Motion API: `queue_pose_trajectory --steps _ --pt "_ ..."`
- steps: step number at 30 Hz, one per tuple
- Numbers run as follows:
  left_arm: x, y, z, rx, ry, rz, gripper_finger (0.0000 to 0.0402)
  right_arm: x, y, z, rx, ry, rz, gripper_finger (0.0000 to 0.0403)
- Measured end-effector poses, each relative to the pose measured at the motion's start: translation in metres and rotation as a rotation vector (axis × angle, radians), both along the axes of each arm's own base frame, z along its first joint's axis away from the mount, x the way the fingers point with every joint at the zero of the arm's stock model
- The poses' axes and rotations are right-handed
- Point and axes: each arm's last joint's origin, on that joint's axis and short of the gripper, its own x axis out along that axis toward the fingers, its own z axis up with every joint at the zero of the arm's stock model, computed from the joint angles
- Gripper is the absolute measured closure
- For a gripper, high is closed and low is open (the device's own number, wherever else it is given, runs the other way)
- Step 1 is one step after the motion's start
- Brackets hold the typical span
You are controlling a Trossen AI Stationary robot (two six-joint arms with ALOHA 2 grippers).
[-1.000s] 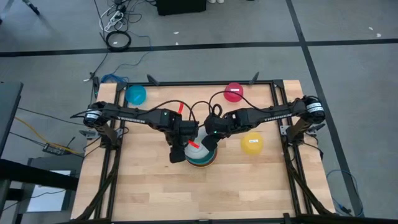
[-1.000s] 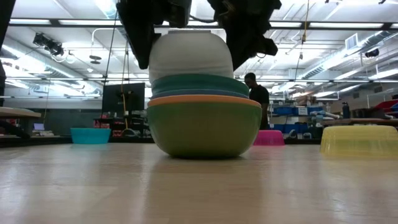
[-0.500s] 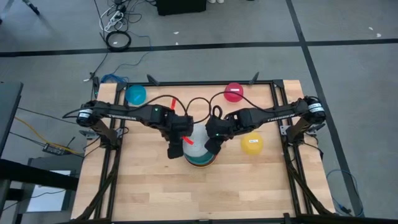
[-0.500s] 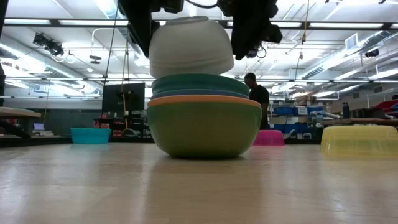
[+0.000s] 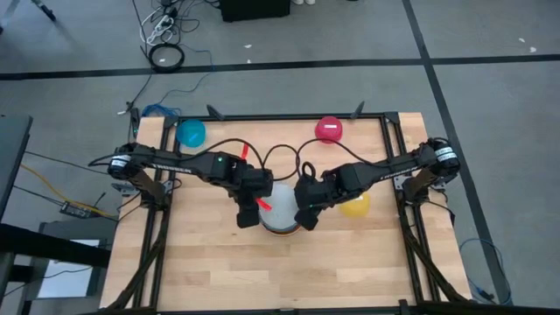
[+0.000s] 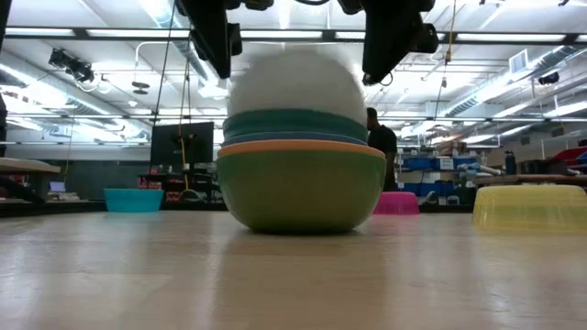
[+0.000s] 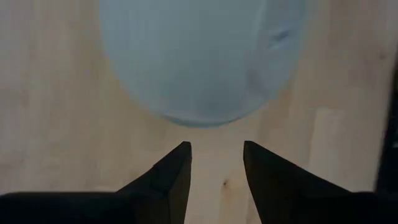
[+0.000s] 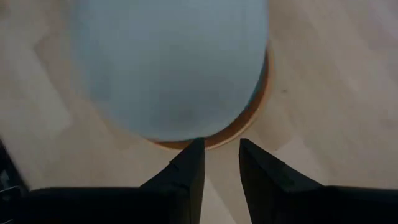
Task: Nest bowls inside each other
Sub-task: Stack the white bowl on top of the green bowl
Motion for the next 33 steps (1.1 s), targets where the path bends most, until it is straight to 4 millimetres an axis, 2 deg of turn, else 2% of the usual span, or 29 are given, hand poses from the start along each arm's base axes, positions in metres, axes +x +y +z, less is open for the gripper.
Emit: queue_pose_trajectory --steps 4,12,16,23,33 --pt "-0.003 0.004 -0.005 0.086 0.029 0.034 0.0247 -0.002 -0.004 -0.001 -0.047 0.023 -0.021 0.0314" --pt "-0.017 0.01 -0.029 0.188 0.132 0.089 0.0247 -0.009 -0.006 -0.003 -0.107 0.078 -0.056 0.0314" --pt "-0.022 0.015 -0.024 0.192 0.057 0.133 0.0247 -0.005 -0.004 -0.002 -0.1 0.037 -0.057 0.0314" --pt "-0.032 0.01 0.008 0.177 -0.162 0.168 0.0248 0.011 0.013 0.003 -0.075 -0.158 -0.025 0.0314" --pt "-0.063 0.024 0.032 0.357 -0.202 0.277 0.0248 0.032 0.019 -0.059 -0.024 -0.064 -0.053 0.0314"
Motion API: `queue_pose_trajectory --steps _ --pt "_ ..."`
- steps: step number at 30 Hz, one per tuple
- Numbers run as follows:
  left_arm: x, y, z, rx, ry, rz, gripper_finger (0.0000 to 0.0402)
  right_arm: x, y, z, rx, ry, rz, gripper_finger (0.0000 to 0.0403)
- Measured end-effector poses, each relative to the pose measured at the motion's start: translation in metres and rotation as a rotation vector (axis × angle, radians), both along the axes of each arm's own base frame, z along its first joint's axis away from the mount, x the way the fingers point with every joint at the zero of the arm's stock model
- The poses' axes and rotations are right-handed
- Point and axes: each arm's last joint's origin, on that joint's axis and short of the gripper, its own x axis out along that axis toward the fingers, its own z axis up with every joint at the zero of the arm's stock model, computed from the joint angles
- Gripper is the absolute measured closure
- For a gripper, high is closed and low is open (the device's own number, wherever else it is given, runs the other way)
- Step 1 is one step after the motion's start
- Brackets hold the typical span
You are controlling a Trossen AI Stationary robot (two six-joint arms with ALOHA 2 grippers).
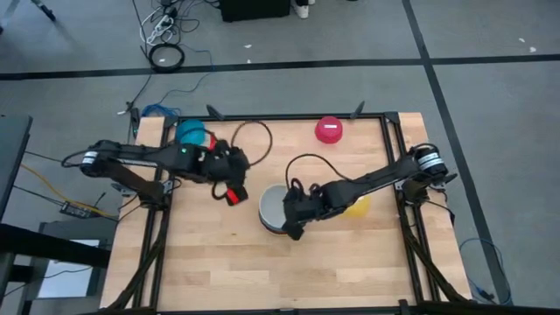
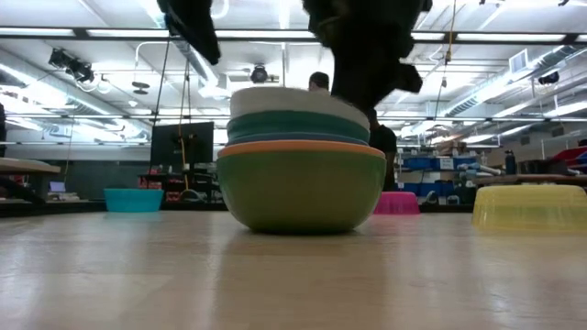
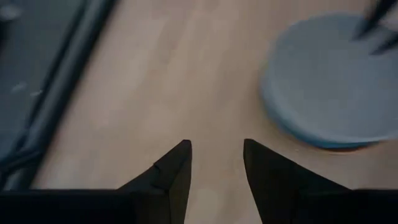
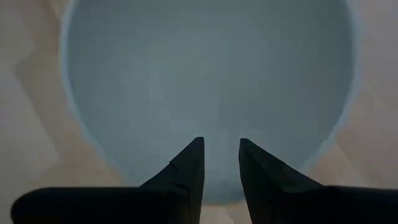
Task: Nest bowls inside each other
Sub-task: Stack the white bowl on top of the green bowl, then stack the blue bowl on top of the white bowl
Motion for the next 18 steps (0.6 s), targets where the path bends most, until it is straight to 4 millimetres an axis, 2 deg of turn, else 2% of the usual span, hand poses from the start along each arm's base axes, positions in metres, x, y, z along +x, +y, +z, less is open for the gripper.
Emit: queue_pose_trajectory --steps 4,7,9,13,18 --pt "-0.021 0.016 0.007 0.077 0.031 0.143 0.0248 0.004 0.0 -0.007 -0.015 0.002 -0.002 0.0314" --pt "-0.03 0.026 0.001 0.097 0.027 0.208 0.0248 0.006 -0.004 -0.006 -0.071 -0.014 -0.014 0.0314" --pt "-0.034 0.034 -0.009 0.097 0.022 0.241 0.0248 0.004 -0.01 0.0 -0.138 -0.034 -0.028 0.0314" --pt "-0.046 0.052 -0.043 0.112 0.061 0.338 0.0248 -0.002 -0.033 0.035 -0.17 -0.148 -0.067 0.0314" --pt "-0.066 0.077 -0.083 0.106 0.104 0.485 0.0248 -0.012 -0.058 0.056 -0.188 -0.174 -0.075 0.0314"
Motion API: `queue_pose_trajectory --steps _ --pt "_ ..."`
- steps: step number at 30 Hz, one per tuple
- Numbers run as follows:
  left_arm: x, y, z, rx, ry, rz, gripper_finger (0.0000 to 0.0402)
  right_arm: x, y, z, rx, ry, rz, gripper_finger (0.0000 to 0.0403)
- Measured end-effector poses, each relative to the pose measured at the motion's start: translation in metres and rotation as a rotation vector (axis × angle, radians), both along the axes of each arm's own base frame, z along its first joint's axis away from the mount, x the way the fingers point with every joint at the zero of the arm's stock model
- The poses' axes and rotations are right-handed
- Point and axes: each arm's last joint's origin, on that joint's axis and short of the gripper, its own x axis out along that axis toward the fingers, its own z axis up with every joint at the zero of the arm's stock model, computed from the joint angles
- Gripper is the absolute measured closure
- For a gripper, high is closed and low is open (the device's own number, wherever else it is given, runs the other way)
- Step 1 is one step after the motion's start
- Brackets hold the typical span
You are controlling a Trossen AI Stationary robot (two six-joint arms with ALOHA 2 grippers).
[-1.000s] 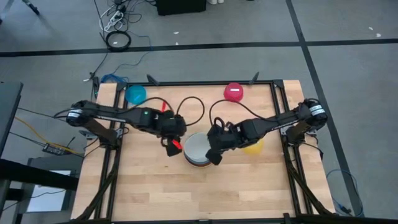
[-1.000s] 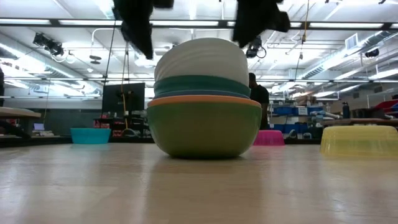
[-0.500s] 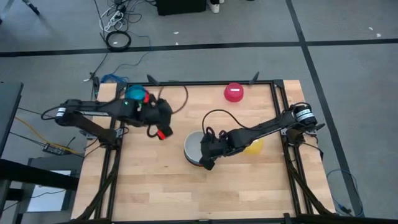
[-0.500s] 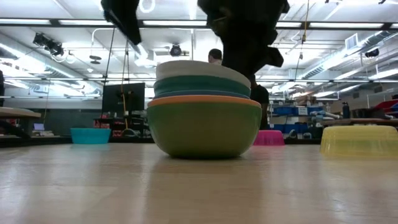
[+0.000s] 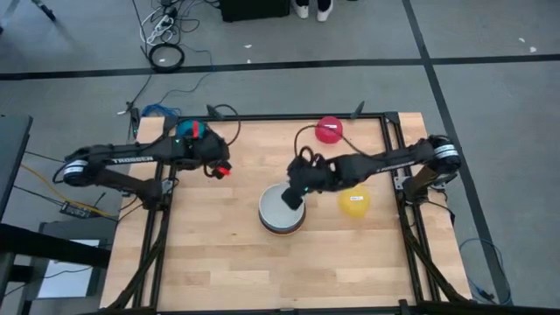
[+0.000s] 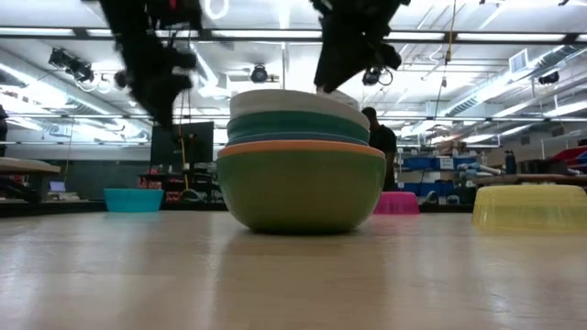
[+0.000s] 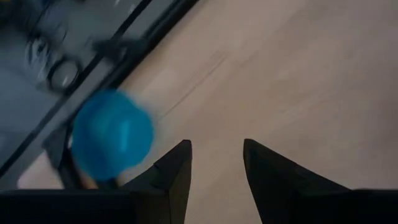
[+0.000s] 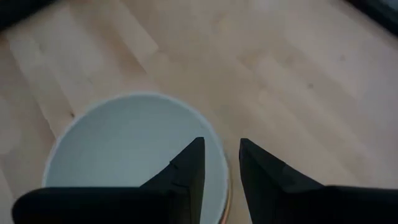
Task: Nest bowls inside each other
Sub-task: Stack the blue bowl on top of the white bowl
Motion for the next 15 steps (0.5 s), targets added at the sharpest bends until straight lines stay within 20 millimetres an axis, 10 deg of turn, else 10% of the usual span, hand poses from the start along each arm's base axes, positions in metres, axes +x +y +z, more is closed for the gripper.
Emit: queue_pose_trajectory --steps 15 --pt "-0.032 0.071 -0.046 -0.197 0.242 0.261 0.0248 -0.018 -0.031 0.032 -0.068 -0.059 0.006 0.0314"
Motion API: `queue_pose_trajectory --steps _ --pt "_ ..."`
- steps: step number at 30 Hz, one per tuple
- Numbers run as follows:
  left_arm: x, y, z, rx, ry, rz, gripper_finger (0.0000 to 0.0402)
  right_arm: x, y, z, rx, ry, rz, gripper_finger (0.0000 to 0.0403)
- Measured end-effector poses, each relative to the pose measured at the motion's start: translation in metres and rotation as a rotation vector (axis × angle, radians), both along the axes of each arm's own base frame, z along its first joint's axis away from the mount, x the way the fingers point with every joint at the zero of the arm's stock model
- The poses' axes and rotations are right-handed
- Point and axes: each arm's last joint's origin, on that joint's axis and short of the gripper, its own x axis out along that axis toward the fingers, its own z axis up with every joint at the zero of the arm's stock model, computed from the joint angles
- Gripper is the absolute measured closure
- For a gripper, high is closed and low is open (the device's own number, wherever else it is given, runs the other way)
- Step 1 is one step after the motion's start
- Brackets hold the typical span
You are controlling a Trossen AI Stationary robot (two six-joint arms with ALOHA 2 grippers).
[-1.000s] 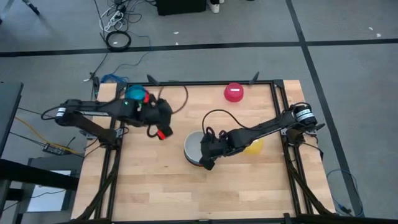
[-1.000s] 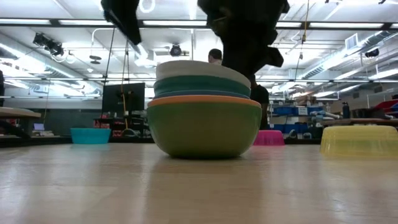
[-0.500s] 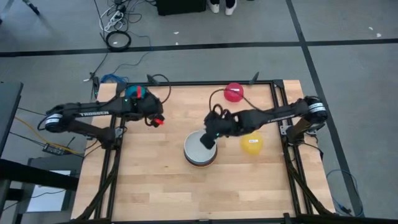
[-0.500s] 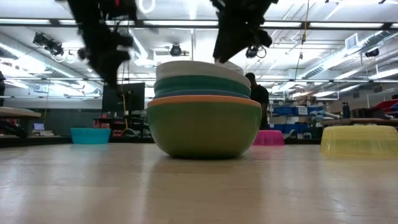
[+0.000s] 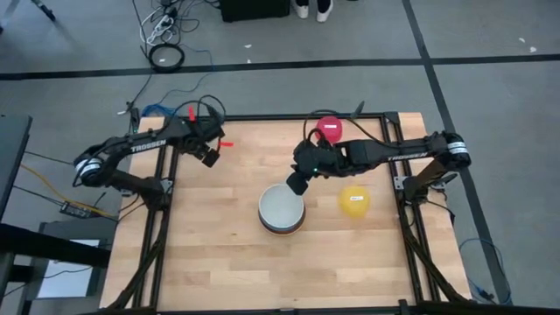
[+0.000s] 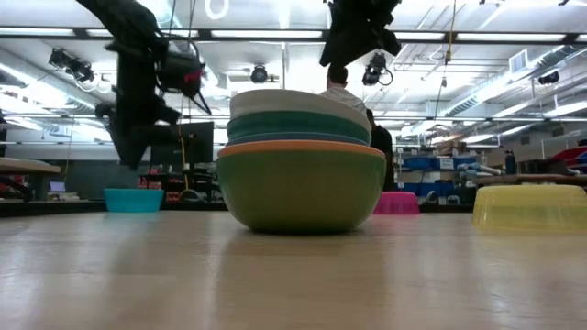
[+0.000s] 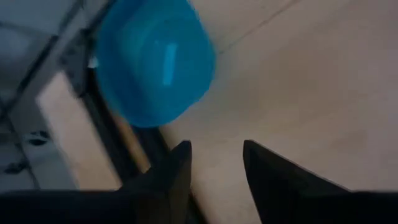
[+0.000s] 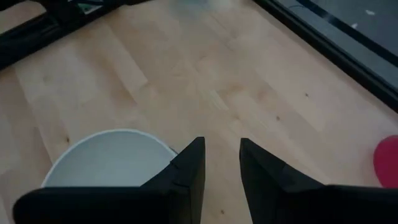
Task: Nest bowls inside each other
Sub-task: Stack the blue bowl on top of the white bowl
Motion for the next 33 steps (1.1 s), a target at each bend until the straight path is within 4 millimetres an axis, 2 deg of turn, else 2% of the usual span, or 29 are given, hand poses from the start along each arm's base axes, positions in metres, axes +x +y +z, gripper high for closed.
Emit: queue_pose_trajectory --steps 3,10,18,23,26,30,33 --pt "0.0 0.008 -0.006 -0.063 0.017 -0.028 0.0248 0.0 -0.002 0.0 -0.001 0.01 0.007 0.0314" --pt "0.003 0.032 -0.015 -0.068 0.069 -0.039 0.0248 0.0 -0.005 0.0 -0.003 0.01 0.019 0.0314" --pt "0.002 0.057 -0.044 -0.147 0.129 -0.046 0.0248 0.001 -0.005 0.0 0.002 0.006 0.021 0.0314" --pt "0.005 0.068 -0.06 -0.202 0.088 -0.056 0.0253 0.001 -0.005 0.001 0.004 -0.003 0.023 0.0314" --pt "0.007 0.069 -0.068 -0.262 0.066 -0.076 0.0282 0.001 -0.005 0.001 0.004 -0.003 0.022 0.0314" --pt "0.011 0.066 -0.068 -0.314 0.03 -0.144 0.0374 0.001 -0.004 0.001 0.006 -0.002 0.021 0.0314" --pt "0.017 0.06 -0.059 -0.304 0.001 -0.194 0.0393 0.0 -0.006 0.002 0.005 -0.004 0.018 0.0314"
